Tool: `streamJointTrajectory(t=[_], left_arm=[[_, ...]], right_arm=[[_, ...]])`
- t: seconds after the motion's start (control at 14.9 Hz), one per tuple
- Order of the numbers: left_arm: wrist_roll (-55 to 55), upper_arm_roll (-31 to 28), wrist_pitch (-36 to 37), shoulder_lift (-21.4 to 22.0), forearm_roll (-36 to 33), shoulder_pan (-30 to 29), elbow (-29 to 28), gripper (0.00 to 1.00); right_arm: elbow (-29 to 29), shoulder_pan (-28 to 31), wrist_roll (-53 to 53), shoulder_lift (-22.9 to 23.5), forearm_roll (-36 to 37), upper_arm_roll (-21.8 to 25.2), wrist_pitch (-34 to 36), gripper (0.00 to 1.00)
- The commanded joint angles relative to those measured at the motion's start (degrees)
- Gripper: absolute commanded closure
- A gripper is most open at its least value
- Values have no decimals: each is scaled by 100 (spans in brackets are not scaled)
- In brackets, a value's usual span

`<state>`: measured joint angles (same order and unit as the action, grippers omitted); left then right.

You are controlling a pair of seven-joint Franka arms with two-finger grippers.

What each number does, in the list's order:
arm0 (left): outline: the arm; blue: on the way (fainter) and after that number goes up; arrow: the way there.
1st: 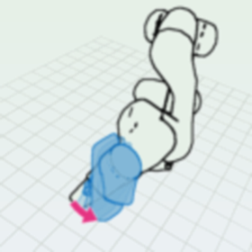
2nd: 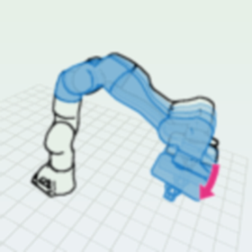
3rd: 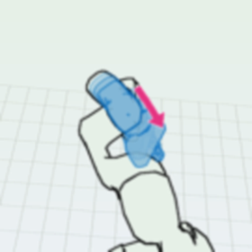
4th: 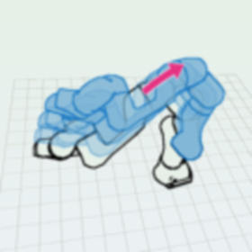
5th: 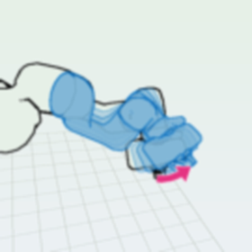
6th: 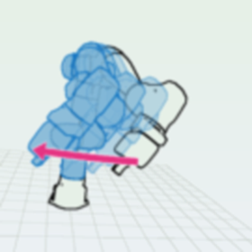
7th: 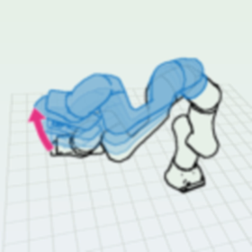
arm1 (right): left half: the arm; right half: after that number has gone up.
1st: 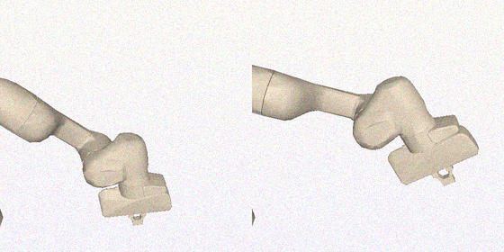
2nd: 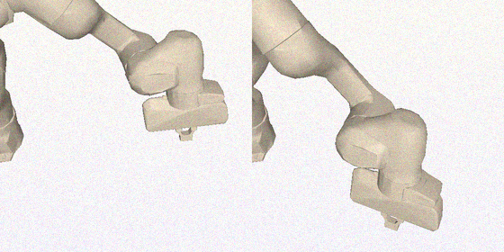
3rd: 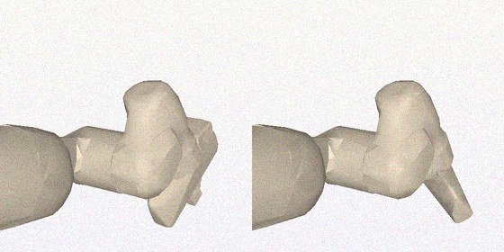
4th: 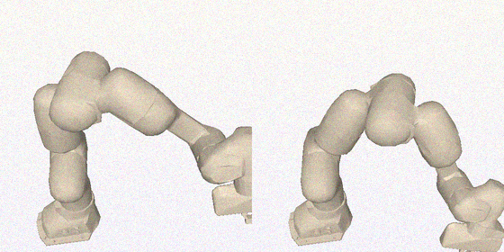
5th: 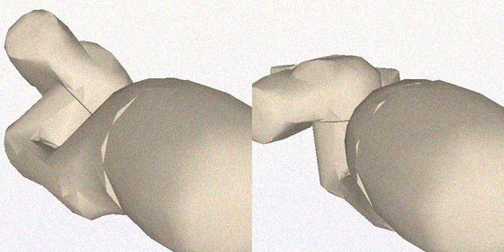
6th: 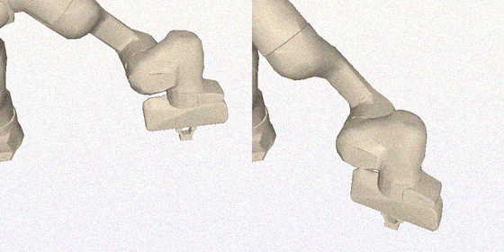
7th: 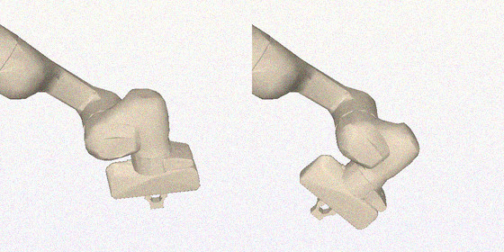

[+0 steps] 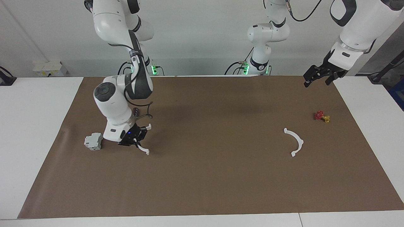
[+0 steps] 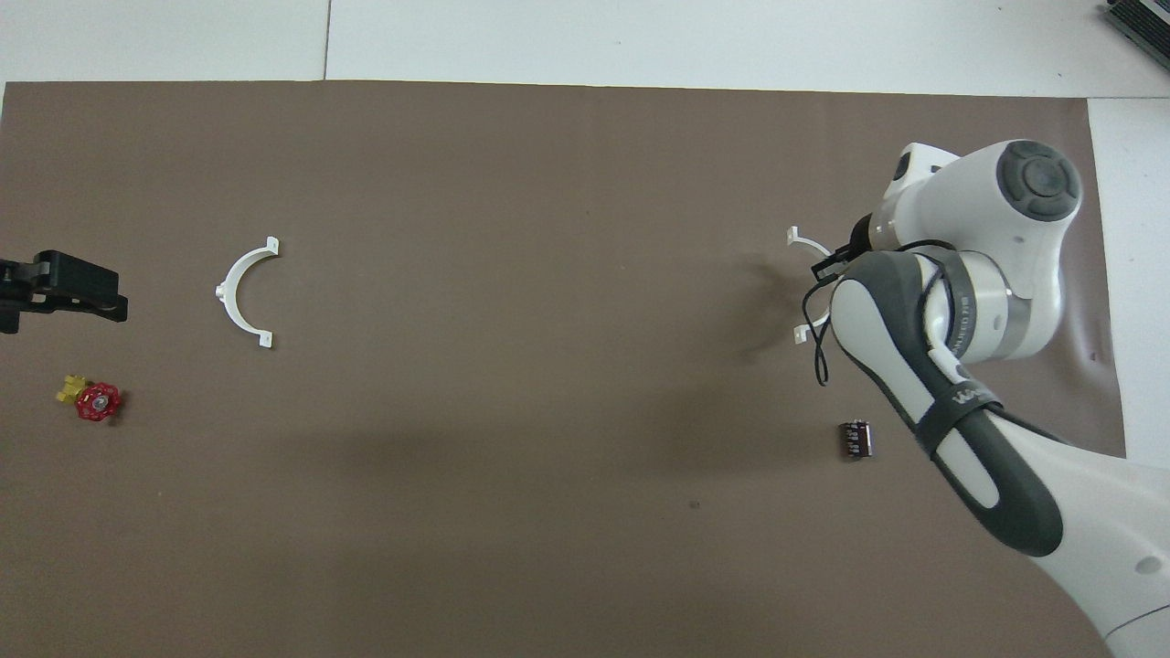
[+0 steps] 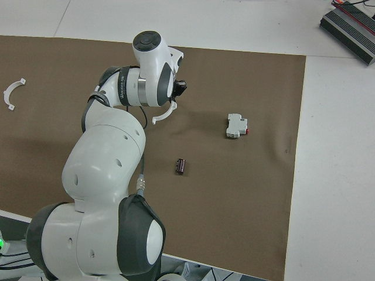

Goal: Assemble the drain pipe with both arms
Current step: 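Grasp the white clamp half with the right gripper and lift, then carry the clamp half toward the center with the right gripper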

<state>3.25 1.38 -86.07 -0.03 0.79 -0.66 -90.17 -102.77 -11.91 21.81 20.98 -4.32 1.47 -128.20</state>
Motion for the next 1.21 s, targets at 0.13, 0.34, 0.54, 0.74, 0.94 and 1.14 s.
streamJointTrajectory(t=[0.13,0.34,0.54,0.74,0.94,1.14], left_arm=[[-18,11,-76,178,70,-57,-203,0],[-18,11,-76,178,70,-57,-203,0],[-18,11,-76,178,70,-57,-203,0],[-18,11,-68,178,70,-48,-203,0],[-9,20,-138,178,70,22,-203,0],[0,73,-164,170,70,101,-194,0]], right_arm=[[984,-968,-869,959,-25,11,-30,100],[1198,-1479,-1494,1172,-16,11,-169,100],[1128,-1822,-1741,1145,37,20,-337,100],[1076,-1894,-1996,1145,273,20,-346,100],[909,-1990,-2523,1128,467,20,-390,100],[698,-1999,-2603,1075,564,20,-504,100]])
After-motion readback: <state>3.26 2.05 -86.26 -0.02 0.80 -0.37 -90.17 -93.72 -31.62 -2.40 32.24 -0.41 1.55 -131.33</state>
